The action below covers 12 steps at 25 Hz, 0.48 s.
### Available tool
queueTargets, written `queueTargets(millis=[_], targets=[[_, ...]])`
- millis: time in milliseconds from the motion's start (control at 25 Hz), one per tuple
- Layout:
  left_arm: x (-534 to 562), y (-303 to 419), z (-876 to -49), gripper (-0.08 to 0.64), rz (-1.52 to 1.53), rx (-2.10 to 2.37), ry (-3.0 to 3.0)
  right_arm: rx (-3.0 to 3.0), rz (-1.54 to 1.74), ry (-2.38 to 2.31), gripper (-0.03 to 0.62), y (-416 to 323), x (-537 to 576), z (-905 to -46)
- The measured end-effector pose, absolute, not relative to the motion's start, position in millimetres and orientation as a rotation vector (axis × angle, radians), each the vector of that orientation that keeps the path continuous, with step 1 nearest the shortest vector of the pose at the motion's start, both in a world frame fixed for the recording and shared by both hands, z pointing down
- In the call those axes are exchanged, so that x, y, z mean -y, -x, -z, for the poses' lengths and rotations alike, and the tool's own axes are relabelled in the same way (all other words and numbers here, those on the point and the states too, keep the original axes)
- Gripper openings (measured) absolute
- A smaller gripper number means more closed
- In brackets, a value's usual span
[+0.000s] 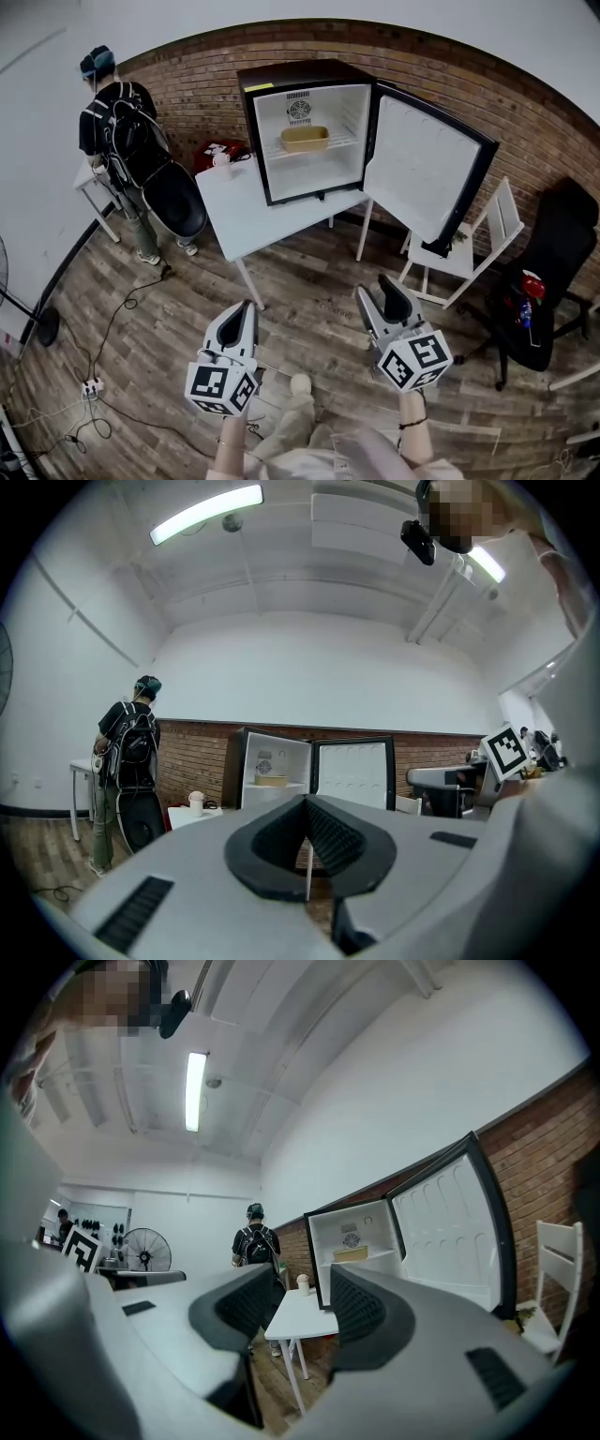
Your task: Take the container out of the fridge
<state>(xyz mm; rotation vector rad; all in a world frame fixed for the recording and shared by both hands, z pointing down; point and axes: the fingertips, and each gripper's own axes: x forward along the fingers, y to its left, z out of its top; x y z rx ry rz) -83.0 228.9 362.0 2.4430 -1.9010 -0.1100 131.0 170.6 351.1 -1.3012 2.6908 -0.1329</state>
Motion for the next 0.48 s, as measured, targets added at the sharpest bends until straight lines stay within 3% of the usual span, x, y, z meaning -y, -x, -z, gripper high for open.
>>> queueTargets(millis=[480], targets=[[-115.6, 106.9, -374.1, -0.008, 0.113, 1.847, -2.446, -2.711, 0.168, 1.326, 0.183, -104.7, -64.9, -367.5]])
